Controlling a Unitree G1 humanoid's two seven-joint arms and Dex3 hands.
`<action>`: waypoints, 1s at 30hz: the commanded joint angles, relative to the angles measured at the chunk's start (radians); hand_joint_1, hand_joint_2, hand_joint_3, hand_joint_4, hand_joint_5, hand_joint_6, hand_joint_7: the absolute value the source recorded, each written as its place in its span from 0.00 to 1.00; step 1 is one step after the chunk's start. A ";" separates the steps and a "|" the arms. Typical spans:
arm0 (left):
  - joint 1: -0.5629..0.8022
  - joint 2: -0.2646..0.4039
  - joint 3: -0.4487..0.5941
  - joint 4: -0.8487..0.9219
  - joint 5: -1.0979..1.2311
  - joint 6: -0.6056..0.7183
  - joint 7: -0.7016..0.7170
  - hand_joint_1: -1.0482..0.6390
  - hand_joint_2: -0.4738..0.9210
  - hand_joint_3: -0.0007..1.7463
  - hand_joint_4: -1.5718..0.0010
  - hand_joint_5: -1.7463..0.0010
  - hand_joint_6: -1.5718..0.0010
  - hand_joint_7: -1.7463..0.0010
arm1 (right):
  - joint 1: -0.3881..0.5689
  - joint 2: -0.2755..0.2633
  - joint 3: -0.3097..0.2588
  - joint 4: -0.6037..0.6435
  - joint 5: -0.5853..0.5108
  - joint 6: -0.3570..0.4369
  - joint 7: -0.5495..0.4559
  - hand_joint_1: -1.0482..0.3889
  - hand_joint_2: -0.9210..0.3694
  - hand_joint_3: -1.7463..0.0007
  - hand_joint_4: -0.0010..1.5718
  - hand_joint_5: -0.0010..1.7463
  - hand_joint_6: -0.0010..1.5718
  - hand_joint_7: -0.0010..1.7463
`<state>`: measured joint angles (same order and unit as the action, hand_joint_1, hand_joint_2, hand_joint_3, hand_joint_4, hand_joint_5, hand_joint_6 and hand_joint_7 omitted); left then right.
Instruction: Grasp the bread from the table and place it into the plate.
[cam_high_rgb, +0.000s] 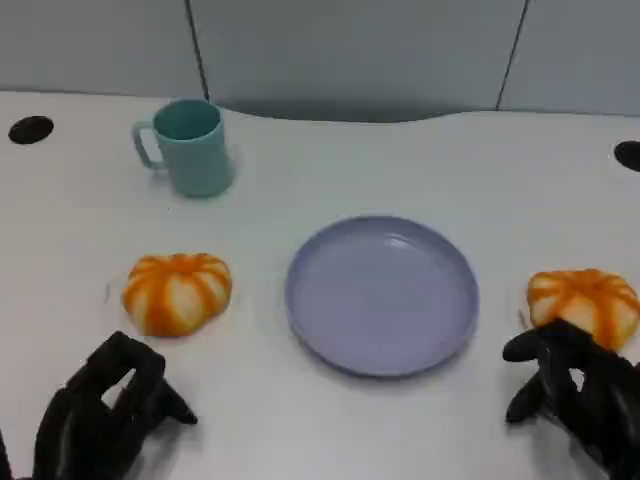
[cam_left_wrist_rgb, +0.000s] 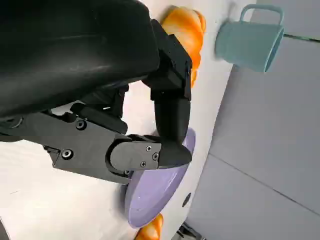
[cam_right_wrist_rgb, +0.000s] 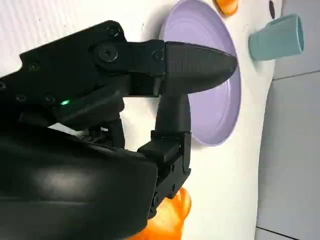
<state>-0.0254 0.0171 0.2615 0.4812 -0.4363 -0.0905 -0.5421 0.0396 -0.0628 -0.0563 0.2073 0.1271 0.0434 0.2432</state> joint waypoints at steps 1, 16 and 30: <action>0.001 0.016 0.009 0.000 -0.008 -0.003 -0.011 0.32 1.00 0.21 0.57 0.00 0.71 0.00 | 0.003 -0.008 -0.007 0.012 0.008 -0.014 0.003 0.53 0.00 0.69 0.35 1.00 0.28 0.87; 0.002 0.020 0.010 -0.007 -0.002 -0.010 -0.007 0.31 1.00 0.20 0.56 0.00 0.70 0.00 | 0.012 -0.003 0.006 -0.021 -0.002 0.011 -0.022 0.53 0.00 0.69 0.34 1.00 0.27 0.87; -0.066 0.221 -0.107 -0.198 0.832 -0.598 0.460 0.34 1.00 0.19 0.64 0.02 0.68 0.19 | 0.014 0.015 0.027 -0.043 -0.008 0.052 -0.045 0.54 0.00 0.68 0.32 1.00 0.26 0.87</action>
<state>-0.0437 0.1311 0.1716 0.3190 0.1618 -0.6030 -0.2387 0.0478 -0.0443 -0.0330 0.1725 0.1261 0.0824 0.2064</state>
